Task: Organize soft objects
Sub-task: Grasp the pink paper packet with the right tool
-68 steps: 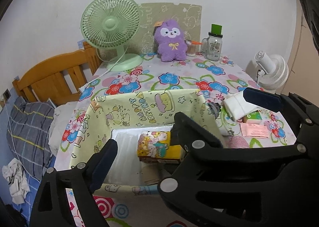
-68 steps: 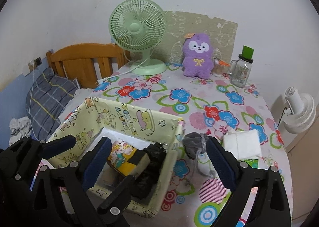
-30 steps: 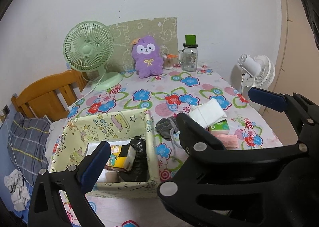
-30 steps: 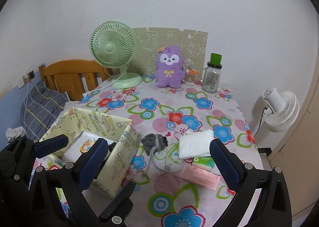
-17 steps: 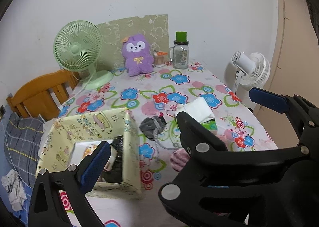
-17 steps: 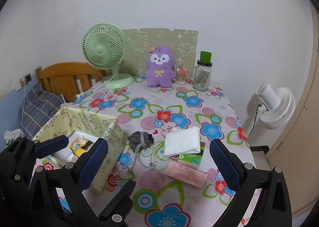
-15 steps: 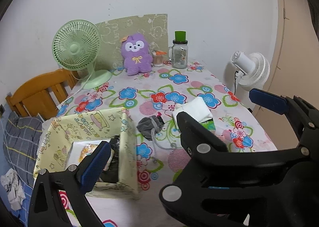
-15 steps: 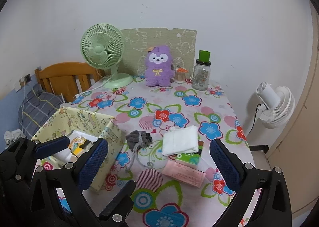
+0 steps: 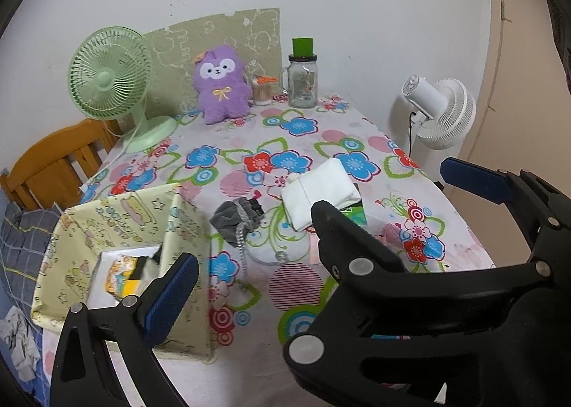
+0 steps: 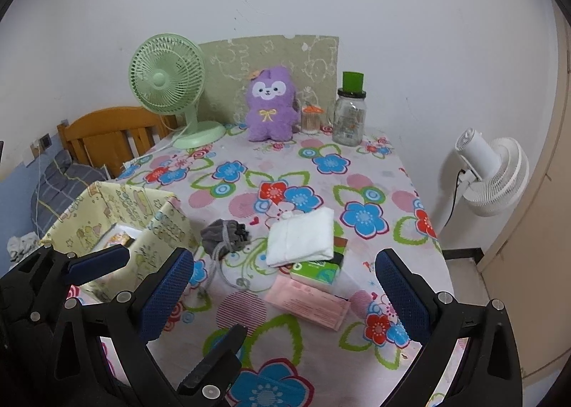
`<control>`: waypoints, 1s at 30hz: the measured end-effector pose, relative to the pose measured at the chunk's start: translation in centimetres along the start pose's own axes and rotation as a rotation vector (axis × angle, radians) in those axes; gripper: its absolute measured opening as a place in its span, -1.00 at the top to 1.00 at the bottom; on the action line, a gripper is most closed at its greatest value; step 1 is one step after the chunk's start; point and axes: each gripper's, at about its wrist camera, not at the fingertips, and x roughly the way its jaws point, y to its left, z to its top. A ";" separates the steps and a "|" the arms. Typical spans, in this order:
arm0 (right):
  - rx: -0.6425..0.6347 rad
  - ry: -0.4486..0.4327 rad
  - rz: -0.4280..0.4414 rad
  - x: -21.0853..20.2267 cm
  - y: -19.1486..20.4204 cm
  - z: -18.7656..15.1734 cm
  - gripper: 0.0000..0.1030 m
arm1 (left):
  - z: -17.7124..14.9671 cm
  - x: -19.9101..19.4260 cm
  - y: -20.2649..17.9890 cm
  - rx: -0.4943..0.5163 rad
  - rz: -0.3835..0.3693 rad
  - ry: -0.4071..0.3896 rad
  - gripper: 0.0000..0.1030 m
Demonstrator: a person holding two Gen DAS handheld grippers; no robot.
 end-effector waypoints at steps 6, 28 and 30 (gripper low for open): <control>0.020 0.009 0.020 1.2 -1.3 -0.5 -0.99 | 0.0 1.4 -0.6 -0.003 -0.020 0.003 -0.99; 0.011 0.079 0.014 6.7 -3.8 -3.0 -0.99 | -1.6 7.3 -2.0 0.020 -0.046 0.065 -0.99; 0.006 0.090 0.025 7.1 -3.9 -3.4 -0.99 | -1.9 7.9 -2.0 0.017 -0.052 0.083 -0.99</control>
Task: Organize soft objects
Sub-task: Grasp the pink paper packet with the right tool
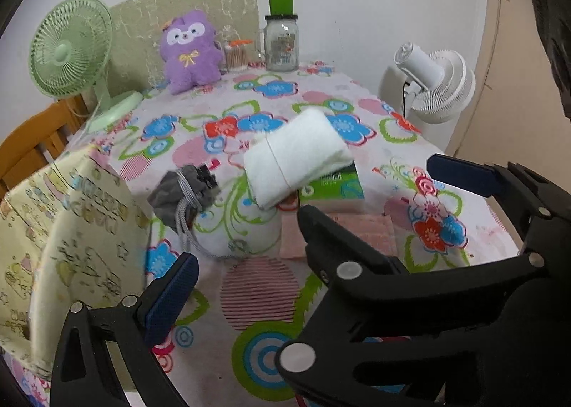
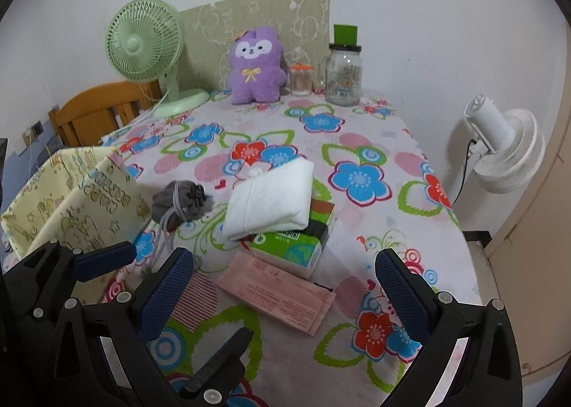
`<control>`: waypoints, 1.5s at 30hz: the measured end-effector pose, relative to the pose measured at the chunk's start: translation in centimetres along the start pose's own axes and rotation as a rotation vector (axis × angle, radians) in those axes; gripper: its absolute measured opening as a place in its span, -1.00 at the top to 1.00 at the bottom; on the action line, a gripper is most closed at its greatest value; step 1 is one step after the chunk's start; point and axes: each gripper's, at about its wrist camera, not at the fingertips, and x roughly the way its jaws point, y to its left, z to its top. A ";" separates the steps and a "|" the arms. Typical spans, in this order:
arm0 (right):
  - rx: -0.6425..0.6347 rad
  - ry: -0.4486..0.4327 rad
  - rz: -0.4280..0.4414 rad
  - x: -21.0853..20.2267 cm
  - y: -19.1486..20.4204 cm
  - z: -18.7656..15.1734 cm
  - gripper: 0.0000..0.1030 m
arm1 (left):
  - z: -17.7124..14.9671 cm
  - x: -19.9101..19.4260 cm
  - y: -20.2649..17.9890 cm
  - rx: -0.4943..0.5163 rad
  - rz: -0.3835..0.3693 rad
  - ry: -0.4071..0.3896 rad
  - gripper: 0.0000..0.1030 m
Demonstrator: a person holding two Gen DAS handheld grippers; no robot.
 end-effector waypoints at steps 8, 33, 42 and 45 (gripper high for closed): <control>-0.022 0.080 0.043 2.8 -0.2 -0.9 -0.99 | -0.8 2.2 0.5 -0.017 -0.009 0.063 -0.99; -0.053 0.158 0.068 4.7 -0.4 -2.1 -0.26 | -1.7 2.8 0.3 0.001 -0.006 0.087 -0.99; -0.055 0.182 0.069 2.7 -0.4 -3.2 -0.12 | -2.5 1.9 -0.2 0.031 0.000 0.083 -0.99; -0.054 0.182 0.081 2.6 -0.2 -3.4 -0.14 | -2.6 1.8 0.0 0.026 0.004 0.084 -0.99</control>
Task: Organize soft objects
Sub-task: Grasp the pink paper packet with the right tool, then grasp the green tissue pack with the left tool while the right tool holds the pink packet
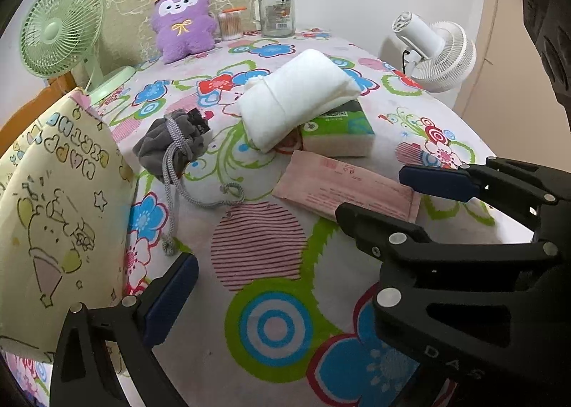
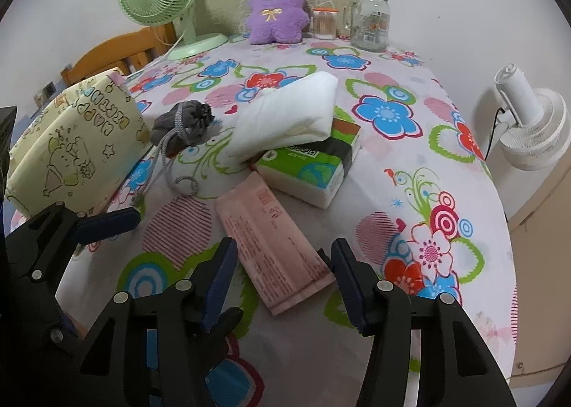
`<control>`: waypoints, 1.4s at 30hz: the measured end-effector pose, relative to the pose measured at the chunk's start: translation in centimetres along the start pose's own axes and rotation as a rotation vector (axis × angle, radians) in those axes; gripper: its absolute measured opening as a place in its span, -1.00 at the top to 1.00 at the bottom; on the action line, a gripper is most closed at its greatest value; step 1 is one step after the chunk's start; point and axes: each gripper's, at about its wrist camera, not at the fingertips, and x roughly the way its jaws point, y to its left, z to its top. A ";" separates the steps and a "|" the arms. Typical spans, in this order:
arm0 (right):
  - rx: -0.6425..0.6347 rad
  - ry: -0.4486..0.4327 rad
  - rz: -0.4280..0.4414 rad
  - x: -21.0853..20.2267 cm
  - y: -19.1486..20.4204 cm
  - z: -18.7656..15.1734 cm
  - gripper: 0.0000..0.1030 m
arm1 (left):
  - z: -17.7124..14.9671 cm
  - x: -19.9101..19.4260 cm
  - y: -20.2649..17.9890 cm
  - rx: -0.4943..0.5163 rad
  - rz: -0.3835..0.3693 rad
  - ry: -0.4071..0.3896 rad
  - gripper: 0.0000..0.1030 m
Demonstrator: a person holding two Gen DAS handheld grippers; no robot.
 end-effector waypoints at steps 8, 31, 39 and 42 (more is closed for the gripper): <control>-0.048 0.006 -0.005 1.4 0.8 0.8 -0.36 | -0.1 -0.2 0.4 0.002 -0.004 0.000 -0.99; -0.041 -0.084 -0.006 -2.3 -0.4 -0.3 0.17 | 0.9 -0.9 -1.5 0.027 0.012 -0.039 -0.99; 0.048 -0.117 -0.061 -4.1 -3.6 -0.2 0.17 | 3.3 -0.7 -3.8 0.045 0.018 -0.072 -0.96; 0.099 -0.110 -0.079 -3.9 -4.8 0.0 0.17 | 4.1 -0.1 -4.2 0.036 0.014 -0.065 -0.96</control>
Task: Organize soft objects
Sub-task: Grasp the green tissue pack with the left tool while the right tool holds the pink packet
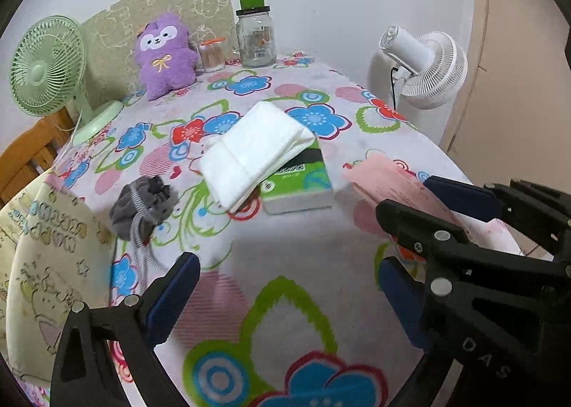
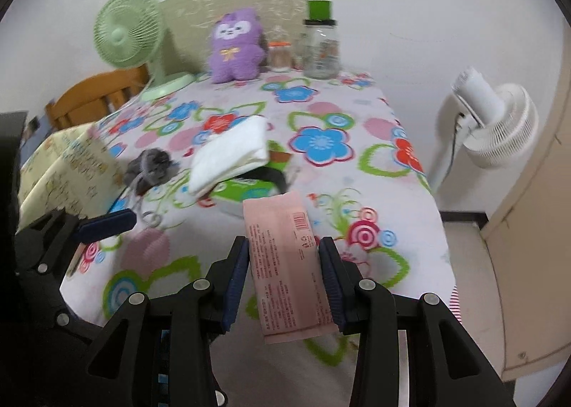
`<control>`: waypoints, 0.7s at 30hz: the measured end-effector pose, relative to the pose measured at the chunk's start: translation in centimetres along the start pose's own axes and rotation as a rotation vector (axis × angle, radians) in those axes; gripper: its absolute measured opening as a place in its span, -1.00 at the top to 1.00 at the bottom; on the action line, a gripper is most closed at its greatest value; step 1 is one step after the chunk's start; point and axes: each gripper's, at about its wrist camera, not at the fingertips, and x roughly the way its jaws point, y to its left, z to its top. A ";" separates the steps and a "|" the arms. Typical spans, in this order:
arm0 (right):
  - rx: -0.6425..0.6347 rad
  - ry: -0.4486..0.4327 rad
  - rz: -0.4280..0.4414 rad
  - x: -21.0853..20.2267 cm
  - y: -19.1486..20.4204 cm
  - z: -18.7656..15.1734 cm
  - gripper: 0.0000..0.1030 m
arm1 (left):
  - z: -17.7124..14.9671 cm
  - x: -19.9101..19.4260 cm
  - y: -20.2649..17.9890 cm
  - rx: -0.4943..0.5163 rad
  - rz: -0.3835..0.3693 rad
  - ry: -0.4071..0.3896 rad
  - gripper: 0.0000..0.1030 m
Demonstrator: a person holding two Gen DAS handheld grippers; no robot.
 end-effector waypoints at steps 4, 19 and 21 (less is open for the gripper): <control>0.058 0.015 -0.028 0.9 -1.4 0.4 0.17 | 0.8 0.8 -0.5 0.003 0.003 0.003 -0.95; 0.156 0.010 -0.046 3.1 -3.7 2.3 0.16 | 3.2 4.1 0.3 -0.087 0.010 0.026 -0.72; 0.162 0.013 -0.045 3.4 -3.9 2.4 0.16 | 3.2 4.4 0.4 -0.099 0.009 0.028 -0.63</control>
